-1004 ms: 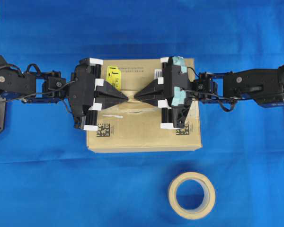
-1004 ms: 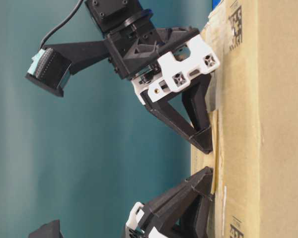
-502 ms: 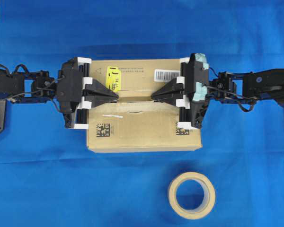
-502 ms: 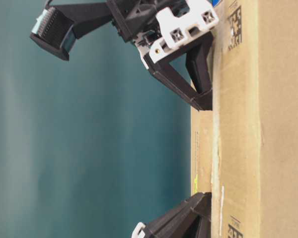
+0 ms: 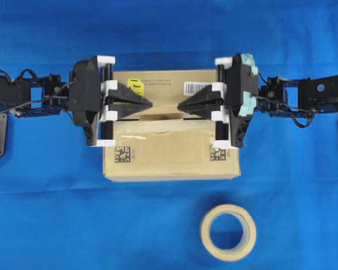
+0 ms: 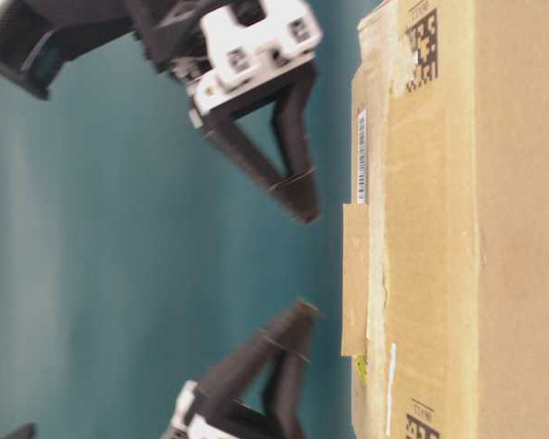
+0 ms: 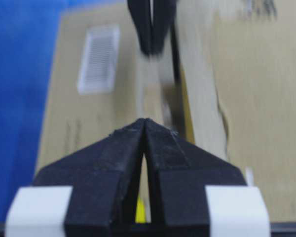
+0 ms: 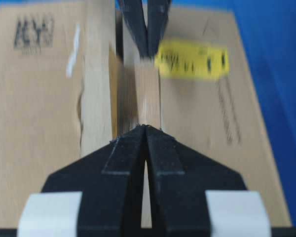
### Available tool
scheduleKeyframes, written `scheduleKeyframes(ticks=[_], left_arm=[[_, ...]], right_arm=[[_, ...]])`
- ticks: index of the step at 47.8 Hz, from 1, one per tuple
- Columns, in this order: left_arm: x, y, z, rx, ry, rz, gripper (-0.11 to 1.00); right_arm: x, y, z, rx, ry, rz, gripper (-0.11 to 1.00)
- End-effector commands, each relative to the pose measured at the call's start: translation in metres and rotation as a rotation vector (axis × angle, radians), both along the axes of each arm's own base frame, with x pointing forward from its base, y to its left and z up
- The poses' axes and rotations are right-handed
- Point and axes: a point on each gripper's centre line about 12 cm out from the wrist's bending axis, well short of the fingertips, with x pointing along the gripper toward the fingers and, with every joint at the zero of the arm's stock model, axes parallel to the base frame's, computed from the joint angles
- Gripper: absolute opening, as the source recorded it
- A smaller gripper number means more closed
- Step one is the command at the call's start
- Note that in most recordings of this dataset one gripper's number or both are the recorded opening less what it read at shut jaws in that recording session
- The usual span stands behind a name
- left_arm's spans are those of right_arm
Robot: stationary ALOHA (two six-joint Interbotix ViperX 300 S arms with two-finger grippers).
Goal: Apply tape along the seams of the closed cardboard box to seal it securely.
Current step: 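Close both grippers and press the tape flat along the seam, then slide both closed grippers outward along the seam to smooth the tape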
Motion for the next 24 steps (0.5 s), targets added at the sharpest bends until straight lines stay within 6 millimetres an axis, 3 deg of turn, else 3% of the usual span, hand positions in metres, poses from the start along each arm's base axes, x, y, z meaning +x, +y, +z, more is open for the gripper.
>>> scheduleKeyframes(ticks=[1, 16, 24], left_arm=[[0.009, -0.001, 0.022, 0.018, -0.083, -0.007, 0.00], [0.018, -0.014, 0.022, 0.014, -0.096, -0.042, 0.00], [0.020, -0.014, 0.005, -0.004, -0.046, -0.037, 0.00]], right_arm=[[0.008, 0.000, 0.020, -0.010, -0.059, 0.005, 0.00], [0.022, 0.002, 0.013, -0.012, -0.044, 0.013, 0.00], [0.027, 0.004, 0.001, -0.009, -0.023, 0.016, 0.00]])
